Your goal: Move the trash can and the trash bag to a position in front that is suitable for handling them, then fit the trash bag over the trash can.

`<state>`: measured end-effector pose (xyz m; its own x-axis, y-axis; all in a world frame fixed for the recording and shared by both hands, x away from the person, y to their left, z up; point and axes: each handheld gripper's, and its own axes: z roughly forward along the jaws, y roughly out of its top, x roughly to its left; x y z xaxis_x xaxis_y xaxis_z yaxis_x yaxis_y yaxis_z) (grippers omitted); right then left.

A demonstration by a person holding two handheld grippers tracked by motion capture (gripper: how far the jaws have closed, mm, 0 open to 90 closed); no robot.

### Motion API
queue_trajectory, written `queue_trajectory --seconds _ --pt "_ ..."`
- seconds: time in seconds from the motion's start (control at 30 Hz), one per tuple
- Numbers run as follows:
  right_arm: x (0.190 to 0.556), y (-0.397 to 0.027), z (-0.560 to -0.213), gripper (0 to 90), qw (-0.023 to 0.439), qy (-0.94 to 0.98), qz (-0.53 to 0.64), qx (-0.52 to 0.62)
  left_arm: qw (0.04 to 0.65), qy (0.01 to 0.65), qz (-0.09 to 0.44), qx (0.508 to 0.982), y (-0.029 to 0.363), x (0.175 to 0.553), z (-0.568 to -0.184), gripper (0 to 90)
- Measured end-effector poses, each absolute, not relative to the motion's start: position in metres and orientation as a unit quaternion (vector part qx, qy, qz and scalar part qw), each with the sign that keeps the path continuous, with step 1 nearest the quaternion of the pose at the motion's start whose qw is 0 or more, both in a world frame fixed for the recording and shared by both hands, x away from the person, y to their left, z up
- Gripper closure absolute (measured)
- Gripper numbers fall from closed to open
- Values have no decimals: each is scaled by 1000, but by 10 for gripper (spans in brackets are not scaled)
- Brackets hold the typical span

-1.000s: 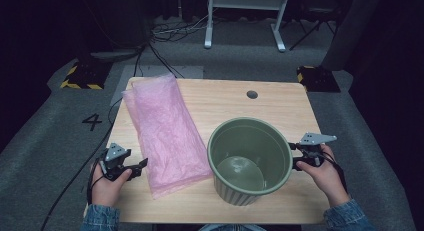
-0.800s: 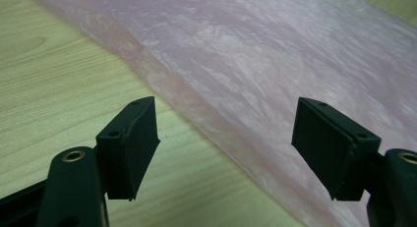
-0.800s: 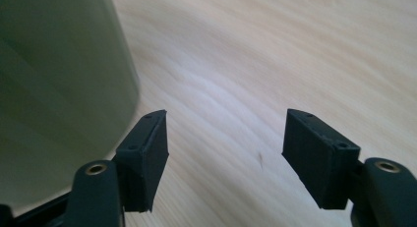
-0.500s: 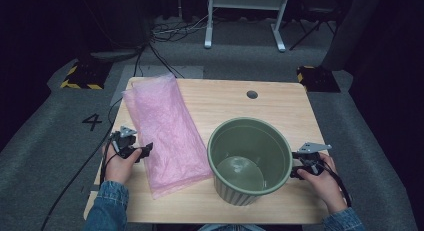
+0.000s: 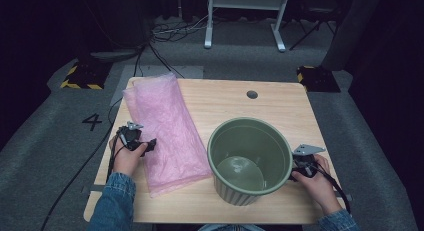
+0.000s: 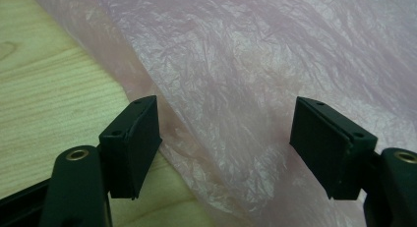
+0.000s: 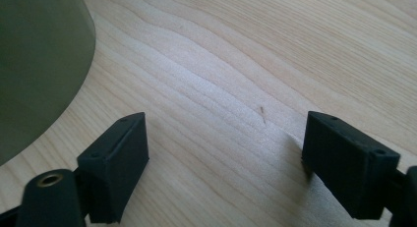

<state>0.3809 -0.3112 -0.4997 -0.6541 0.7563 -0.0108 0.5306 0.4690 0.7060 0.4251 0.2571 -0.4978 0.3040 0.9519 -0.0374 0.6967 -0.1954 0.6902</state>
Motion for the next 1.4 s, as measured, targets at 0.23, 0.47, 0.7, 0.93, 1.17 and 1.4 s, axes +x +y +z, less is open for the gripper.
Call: queue_trajectory --seconds 0.23,0.47,0.7,0.93,1.17,1.4 --pt "380 -310 -504 166 173 830 364 385 304 545 210 753 255 425 -498 287" --pt "378 -309 -504 170 177 827 363 391 309 536 209 757 252 422 -496 453" --pt "378 -308 -504 170 178 826 362 393 338 531 179 756 253 419 -496 884" --pt "379 -307 -504 171 178 826 363 394 409 516 154 737 259 408 -484 898" --pt "380 -307 -504 173 178 826 363 394 454 478 163 733 261 395 -462 897" --pt "379 -307 -504 179 178 826 363 393 491 450 172 726 265 381 -438 897"
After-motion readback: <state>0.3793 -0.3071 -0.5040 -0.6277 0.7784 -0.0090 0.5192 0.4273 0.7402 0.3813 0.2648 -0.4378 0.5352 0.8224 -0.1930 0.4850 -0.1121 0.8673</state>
